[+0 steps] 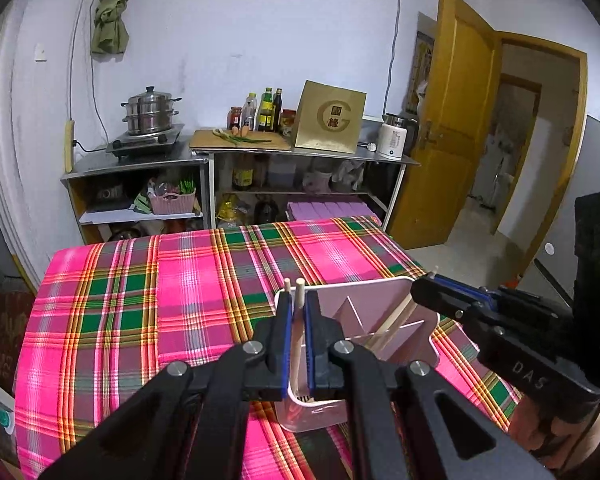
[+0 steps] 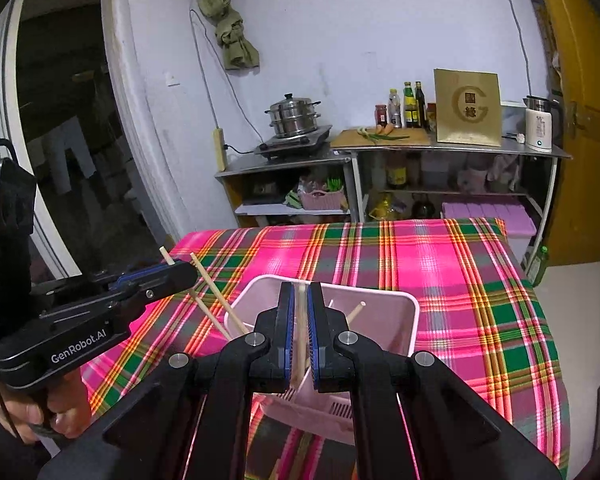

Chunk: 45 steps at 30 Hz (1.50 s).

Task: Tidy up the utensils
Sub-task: 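Lower the chopsticks into the basket compartments and open both tools, then move both tools back toward the remaining chopsticks on the cloth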

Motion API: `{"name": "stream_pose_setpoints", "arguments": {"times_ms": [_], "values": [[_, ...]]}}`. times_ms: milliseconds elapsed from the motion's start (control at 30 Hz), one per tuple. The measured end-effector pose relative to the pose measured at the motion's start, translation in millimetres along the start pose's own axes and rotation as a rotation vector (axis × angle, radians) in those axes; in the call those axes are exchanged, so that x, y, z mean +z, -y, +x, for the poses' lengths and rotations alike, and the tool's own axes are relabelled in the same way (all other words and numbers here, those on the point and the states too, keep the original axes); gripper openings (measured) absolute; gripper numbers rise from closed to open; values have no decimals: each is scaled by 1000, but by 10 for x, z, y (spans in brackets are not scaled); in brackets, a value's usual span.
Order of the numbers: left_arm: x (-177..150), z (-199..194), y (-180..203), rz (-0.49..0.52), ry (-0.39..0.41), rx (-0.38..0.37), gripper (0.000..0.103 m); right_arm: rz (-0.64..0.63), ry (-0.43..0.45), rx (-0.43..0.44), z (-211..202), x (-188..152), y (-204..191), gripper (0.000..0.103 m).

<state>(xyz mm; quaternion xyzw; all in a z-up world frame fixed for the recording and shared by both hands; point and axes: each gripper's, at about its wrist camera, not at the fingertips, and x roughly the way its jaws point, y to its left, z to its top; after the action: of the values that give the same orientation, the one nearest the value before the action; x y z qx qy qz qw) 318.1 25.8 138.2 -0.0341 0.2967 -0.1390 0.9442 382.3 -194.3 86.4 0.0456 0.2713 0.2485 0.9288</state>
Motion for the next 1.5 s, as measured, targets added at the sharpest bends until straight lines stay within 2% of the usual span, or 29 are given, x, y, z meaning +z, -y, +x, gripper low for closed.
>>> {"name": "stream_pose_setpoints", "arguments": {"times_ms": [67, 133, 267, 567, 667, 933, 1067, 1500], "values": [[-9, -19, 4, 0, 1, -1, 7, 0, 4, 2, -26, -4, -6, 12], [-6, -24, 6, 3, 4, 0, 8, -3, 6, 4, -67, -12, -11, 14], [-41, -138, 18, 2, 23, 2, 20, -13, 21, 4, -186, -42, -26, 15], [-373, -605, 64, -2, 85, 30, 27, -66, 66, -25, -715, -343, -84, 15], [-547, -755, 102, 2, 92, 32, 28, -75, 78, -48, -897, -503, -109, 15], [-1036, -1053, 230, 4, 88, 23, 28, -54, 71, -14, -1298, -919, -74, 15], [-1275, -1165, 310, 8, 83, 16, 28, -72, 63, -30, -1441, -1150, -87, 15], [-1939, -1354, 482, 3, 38, 18, 28, -10, 54, -42, -1795, -1705, -4, 15]]}}
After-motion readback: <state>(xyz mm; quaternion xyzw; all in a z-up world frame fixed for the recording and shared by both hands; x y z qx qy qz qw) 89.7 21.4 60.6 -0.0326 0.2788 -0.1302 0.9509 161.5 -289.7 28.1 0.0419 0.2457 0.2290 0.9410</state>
